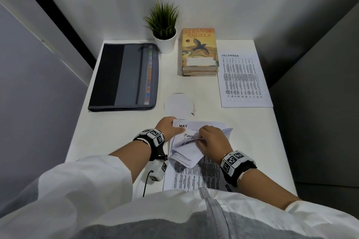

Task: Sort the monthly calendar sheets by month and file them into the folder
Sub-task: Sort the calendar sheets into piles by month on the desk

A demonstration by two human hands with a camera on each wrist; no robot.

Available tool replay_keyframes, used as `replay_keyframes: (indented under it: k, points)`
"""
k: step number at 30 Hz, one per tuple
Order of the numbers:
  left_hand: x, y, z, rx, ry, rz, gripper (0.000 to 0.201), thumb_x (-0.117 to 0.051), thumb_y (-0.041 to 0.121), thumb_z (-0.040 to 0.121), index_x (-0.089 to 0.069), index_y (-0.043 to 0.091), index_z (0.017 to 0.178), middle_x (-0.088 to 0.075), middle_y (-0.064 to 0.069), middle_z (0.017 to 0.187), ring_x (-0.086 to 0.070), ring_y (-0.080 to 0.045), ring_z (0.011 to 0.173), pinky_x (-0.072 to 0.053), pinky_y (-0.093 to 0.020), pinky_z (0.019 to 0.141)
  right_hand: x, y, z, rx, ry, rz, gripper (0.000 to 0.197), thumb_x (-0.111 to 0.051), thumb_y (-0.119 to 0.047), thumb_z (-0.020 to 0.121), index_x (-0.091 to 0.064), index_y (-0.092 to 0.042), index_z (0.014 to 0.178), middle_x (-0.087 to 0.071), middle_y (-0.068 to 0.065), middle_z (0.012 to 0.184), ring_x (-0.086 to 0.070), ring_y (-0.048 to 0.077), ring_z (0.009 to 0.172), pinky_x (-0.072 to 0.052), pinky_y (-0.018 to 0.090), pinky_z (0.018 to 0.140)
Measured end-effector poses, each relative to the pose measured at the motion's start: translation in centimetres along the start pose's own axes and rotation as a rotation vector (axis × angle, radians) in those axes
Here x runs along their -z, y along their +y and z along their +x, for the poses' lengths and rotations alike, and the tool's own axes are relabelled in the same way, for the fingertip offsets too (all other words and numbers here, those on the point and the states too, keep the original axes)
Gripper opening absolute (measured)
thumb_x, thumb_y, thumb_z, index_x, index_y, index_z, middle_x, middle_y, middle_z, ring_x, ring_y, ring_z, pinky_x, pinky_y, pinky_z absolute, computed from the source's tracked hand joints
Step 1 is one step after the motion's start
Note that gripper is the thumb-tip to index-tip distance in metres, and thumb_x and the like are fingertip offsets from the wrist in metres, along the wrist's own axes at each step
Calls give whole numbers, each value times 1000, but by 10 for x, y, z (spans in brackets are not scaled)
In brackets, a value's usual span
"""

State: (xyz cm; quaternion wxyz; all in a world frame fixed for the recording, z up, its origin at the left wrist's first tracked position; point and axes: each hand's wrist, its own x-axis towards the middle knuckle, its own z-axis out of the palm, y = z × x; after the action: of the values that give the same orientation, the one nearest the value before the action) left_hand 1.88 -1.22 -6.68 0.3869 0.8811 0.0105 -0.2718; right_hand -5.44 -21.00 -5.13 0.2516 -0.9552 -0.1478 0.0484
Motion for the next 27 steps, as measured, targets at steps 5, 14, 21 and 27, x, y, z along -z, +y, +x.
replay_keyframes:
  k: [5, 14, 21, 27]
  points:
    - [2, 1, 1, 1, -8, 6, 24, -61, 25, 93, -67, 2, 94, -65, -8, 90, -58, -20, 80, -40, -25, 67, -2, 0, -6, 6, 2, 28, 5, -65, -12, 79, -65, -8, 81, -60, 6, 81, -57, 27, 74, -45, 34, 65]
    - [-1, 0, -1, 1, 33, -113, 15, -76, 18, 80, -68, 6, 86, -69, -8, 86, -62, -19, 79, -46, -25, 66, -12, 9, -2, -14, -1, 81, 12, -58, -15, 86, -61, -5, 80, -48, 10, 138, -57, 25, 94, -49, 33, 80]
    - [0, 2, -3, 44, 25, -148, 38, -70, 44, 85, -67, 7, 95, -63, 0, 80, -56, -15, 74, -43, -29, 69, -10, 4, -3, 40, 60, 17, 5, -66, -9, 79, -63, -7, 76, -62, 8, 90, -53, 30, 88, -48, 39, 76]
    - [6, 2, -4, 71, 8, -35, 28, -59, 28, 94, -56, 3, 81, -52, -12, 80, -48, -21, 74, -35, -29, 67, -10, 3, -4, -3, 25, 97, 9, -60, -13, 86, -61, -6, 80, -55, 6, 92, -54, 25, 81, -46, 36, 63]
